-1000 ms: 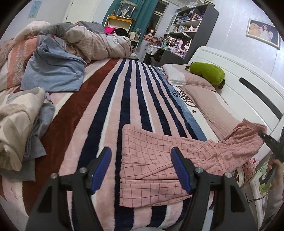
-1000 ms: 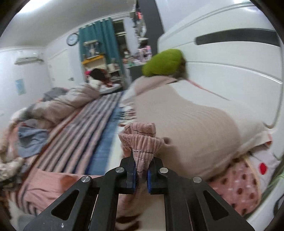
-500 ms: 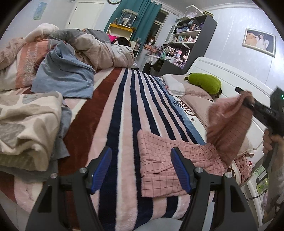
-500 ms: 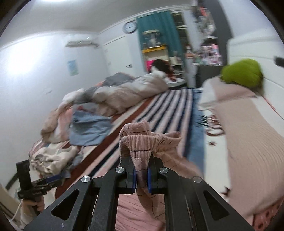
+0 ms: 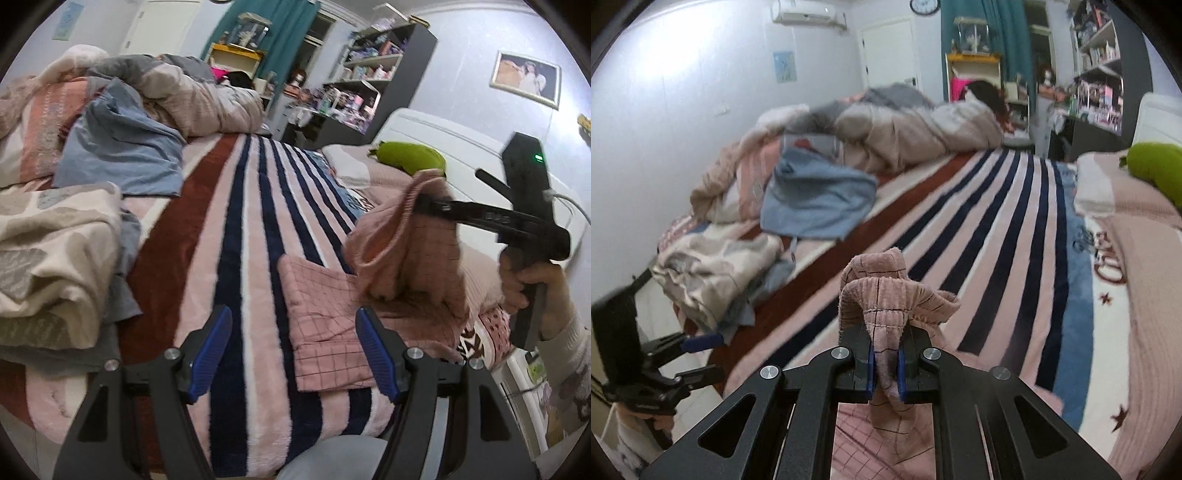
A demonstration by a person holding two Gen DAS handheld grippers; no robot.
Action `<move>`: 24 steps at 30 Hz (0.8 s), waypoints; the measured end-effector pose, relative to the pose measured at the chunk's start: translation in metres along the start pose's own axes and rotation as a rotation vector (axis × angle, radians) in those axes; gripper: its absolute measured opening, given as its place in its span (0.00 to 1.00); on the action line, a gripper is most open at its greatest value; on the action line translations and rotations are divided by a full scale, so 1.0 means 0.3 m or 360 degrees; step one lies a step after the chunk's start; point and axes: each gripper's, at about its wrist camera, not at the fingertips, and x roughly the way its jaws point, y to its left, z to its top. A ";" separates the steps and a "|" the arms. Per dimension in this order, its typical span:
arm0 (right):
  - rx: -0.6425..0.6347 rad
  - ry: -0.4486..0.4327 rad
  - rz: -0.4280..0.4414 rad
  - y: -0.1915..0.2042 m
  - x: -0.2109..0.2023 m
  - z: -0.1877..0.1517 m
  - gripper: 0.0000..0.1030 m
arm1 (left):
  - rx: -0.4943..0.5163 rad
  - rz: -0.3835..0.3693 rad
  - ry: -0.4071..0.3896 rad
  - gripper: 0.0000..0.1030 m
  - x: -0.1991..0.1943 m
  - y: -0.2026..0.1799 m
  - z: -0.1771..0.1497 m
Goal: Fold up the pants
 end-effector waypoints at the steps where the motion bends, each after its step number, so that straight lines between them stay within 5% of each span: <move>1: 0.0010 0.0011 0.0001 -0.003 0.013 -0.003 0.03 | 0.0007 -0.0004 0.0010 0.64 0.010 -0.009 0.000; 7: -0.0015 -0.0084 -0.0112 -0.034 0.051 0.069 0.03 | 0.0039 -0.0019 0.0022 0.64 0.042 -0.045 0.026; 10: -0.0043 -0.0038 -0.0032 -0.018 0.062 0.062 0.04 | 0.0035 0.0004 0.0031 0.64 0.055 -0.045 0.035; 18: 0.0003 0.0465 0.0384 0.066 0.186 -0.287 0.11 | -0.0035 0.0041 0.0084 0.64 0.084 -0.016 0.044; 21: -0.0056 0.0492 0.0389 0.086 0.188 -0.354 0.15 | -0.0029 0.0022 0.0114 0.64 0.099 -0.034 0.047; 24: -0.0025 0.0507 0.0483 0.081 0.165 -0.372 0.33 | -0.0012 -0.0020 0.0148 0.64 0.127 -0.062 0.051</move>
